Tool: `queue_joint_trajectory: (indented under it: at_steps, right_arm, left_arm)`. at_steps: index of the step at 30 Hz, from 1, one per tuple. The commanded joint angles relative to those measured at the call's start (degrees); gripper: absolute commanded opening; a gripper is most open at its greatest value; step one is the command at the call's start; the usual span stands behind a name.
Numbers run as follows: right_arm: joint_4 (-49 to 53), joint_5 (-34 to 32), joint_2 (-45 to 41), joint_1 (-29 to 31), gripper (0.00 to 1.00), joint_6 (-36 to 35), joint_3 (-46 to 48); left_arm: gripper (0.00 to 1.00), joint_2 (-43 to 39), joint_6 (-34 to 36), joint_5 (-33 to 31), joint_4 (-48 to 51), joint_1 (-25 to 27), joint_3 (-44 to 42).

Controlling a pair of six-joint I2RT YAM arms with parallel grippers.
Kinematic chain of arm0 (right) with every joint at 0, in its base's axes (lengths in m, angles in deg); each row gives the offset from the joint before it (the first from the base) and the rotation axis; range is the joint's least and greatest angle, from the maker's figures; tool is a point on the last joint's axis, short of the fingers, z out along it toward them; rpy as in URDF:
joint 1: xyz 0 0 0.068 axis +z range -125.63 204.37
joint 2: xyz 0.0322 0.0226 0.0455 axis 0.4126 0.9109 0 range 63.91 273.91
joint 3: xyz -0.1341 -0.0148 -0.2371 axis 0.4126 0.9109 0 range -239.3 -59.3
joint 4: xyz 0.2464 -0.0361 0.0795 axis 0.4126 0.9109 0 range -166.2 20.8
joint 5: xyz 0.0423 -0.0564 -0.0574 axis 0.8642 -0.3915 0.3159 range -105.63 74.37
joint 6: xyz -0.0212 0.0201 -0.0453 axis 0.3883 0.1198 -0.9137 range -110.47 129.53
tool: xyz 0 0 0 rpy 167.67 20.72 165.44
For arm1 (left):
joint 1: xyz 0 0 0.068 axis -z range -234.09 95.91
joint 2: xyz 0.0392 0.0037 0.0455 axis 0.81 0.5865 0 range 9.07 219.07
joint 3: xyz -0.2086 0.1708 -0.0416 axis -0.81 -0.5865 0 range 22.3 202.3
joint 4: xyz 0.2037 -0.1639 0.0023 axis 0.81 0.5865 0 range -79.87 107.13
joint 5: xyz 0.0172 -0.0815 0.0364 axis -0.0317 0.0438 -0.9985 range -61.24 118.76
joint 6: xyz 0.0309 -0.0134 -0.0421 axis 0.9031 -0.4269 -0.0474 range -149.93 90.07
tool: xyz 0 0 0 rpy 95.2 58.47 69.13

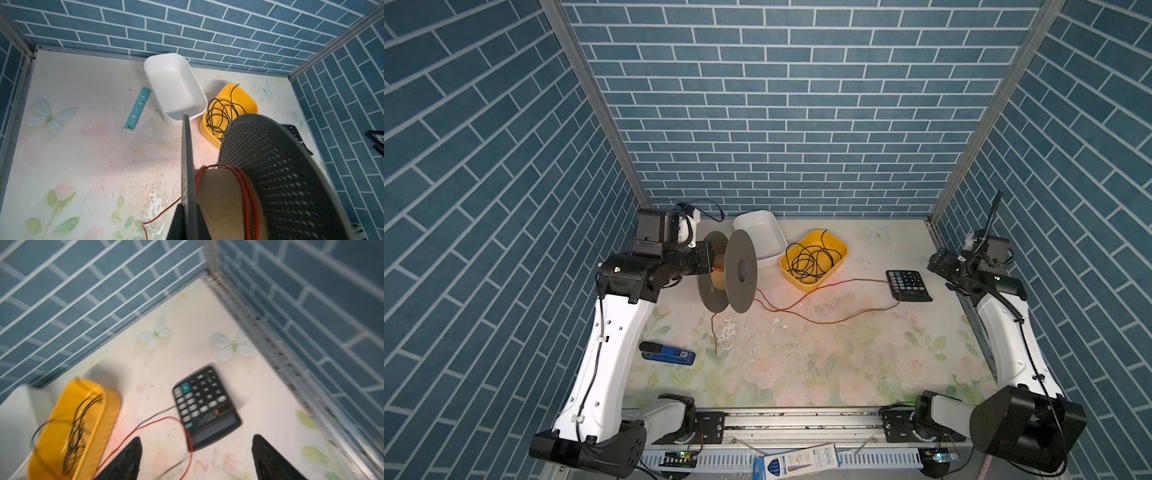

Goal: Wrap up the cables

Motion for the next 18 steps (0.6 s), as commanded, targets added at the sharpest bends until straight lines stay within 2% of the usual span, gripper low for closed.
queue_joint_trajectory:
  at_steps: [1, 6, 10, 15, 18]
  right_arm:
    - [-8.10, 11.43, -1.63, 7.27, 0.84, -2.49, 4.72]
    - [-20.81, 11.60, -0.82, 20.01, 0.85, -3.93, 12.82]
    - [-38.78, 12.42, 1.61, 28.78, 0.81, -2.67, 20.94]
    - [-47.15, 4.01, 7.81, 43.38, 0.73, -8.83, 21.93]
    - [-52.75, 2.54, 11.65, 49.03, 0.72, -10.77, 21.47]
  left_arm:
    - [0.00, -0.43, -1.10, 1.79, -4.73, 0.33, -0.02]
    - [0.00, 0.04, -1.84, 1.65, -4.91, 0.35, 0.16]
    - [0.00, 0.73, -3.05, 1.91, -5.23, 0.40, 0.22]
    - [0.00, 0.95, -4.21, 2.93, -6.16, 0.42, -0.45]
    - [0.00, 0.98, -4.27, 2.92, -6.25, 0.39, -0.63]
